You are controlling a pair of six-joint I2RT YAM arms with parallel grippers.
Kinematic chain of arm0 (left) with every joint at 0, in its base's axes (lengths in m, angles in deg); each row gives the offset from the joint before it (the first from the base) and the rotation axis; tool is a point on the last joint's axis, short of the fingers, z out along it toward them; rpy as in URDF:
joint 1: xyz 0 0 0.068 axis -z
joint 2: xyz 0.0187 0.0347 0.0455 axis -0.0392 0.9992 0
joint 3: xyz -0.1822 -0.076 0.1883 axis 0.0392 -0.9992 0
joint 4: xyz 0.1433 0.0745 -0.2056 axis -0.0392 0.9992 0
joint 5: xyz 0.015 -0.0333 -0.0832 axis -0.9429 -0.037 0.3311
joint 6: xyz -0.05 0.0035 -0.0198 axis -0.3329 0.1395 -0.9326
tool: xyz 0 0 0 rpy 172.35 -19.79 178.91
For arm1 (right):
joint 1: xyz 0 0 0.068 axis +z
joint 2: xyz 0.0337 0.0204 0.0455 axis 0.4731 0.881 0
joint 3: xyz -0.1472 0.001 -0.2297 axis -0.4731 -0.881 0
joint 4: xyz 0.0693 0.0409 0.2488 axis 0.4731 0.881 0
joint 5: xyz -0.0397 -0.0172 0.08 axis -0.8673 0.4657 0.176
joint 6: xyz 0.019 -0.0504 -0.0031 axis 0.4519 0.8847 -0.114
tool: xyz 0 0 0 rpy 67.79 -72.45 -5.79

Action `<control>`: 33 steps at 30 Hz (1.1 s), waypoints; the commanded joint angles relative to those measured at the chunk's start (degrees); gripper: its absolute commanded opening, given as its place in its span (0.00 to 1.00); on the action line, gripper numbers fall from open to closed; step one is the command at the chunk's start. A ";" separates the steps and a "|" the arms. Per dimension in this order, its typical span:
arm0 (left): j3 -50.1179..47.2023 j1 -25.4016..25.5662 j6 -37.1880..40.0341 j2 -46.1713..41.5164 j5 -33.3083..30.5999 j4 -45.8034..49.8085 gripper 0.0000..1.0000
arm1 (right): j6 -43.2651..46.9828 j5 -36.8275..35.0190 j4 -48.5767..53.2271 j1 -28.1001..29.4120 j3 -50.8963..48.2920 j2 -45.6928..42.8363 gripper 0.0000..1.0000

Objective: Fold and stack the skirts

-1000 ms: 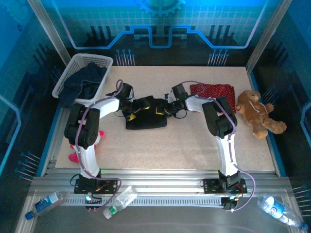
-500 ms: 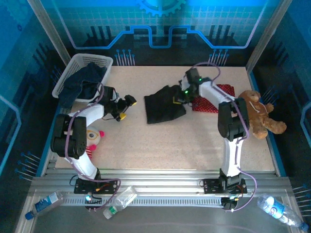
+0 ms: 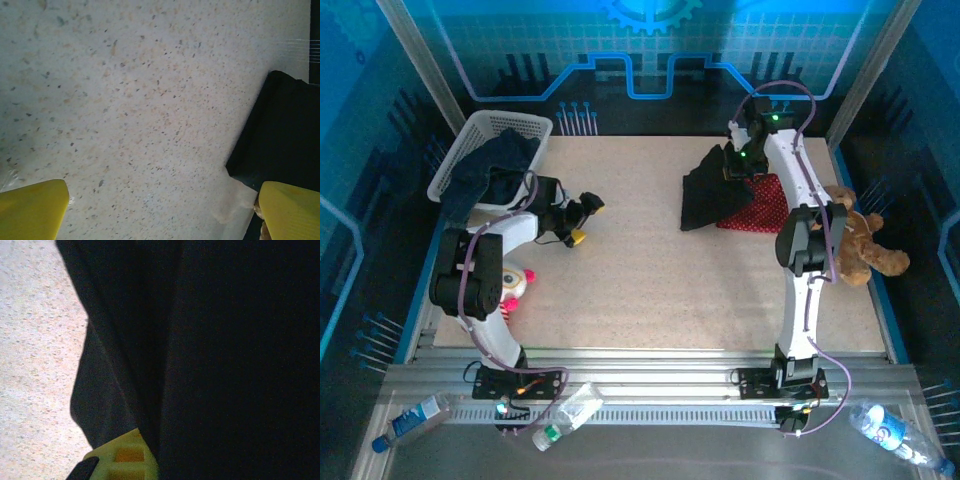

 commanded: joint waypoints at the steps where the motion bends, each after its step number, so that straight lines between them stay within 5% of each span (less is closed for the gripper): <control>1: 1.51 0.34 0.67 0.29 0.63 1.79 0.99 | 3.26 -0.60 6.79 -1.42 6.02 1.54 0.00; 13: 2.95 0.32 1.04 1.95 0.66 3.50 0.99 | 3.86 8.23 8.83 -2.97 12.48 -1.45 0.00; 33: 3.27 0.39 1.62 3.01 0.30 5.36 0.99 | 9.03 15.89 4.42 -12.75 -1.73 -3.10 0.00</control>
